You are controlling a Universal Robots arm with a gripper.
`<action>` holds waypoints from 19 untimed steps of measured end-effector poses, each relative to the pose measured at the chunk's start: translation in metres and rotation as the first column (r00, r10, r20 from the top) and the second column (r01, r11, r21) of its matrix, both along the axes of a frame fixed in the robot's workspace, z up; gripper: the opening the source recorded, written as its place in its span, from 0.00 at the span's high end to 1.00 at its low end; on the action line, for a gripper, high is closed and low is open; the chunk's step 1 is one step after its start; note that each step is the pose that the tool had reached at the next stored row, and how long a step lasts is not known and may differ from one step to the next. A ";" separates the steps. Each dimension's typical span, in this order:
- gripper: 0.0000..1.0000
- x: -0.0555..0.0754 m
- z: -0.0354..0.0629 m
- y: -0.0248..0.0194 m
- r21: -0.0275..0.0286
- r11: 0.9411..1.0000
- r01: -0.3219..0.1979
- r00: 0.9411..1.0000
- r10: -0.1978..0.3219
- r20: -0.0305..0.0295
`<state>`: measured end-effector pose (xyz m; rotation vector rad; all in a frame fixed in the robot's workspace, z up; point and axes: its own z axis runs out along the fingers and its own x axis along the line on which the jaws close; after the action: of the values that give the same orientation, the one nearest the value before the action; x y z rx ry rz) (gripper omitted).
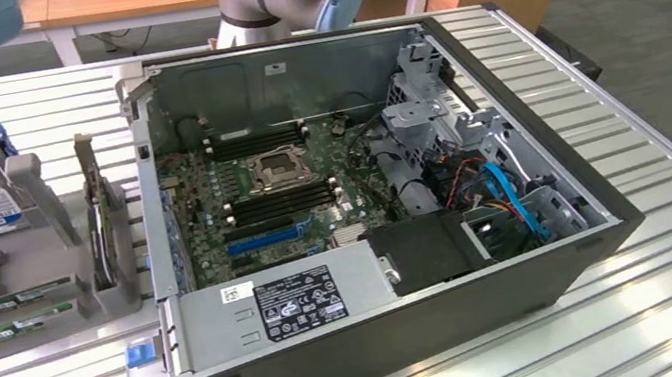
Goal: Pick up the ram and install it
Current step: 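Pick up the ram and move it above insertion slot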
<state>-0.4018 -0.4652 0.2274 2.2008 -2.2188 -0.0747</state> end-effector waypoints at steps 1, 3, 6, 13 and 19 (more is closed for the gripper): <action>0.71 0.000 0.0000 -0.0017 0.000 1.000 0.000 1.000 0.000 0.000; 0.71 0.000 0.0000 -0.0046 0.000 1.000 0.000 1.000 0.000 0.000; 0.71 0.000 0.0000 -0.0053 0.000 1.000 0.000 1.000 0.000 0.000; 0.71 0.003 0.0000 -0.0057 0.000 1.000 0.000 1.000 0.000 0.000; 0.71 0.006 0.0000 -0.0061 0.000 1.000 0.000 1.000 0.000 0.000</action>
<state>-0.3961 -0.4713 0.2274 2.2006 -2.2189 -0.0747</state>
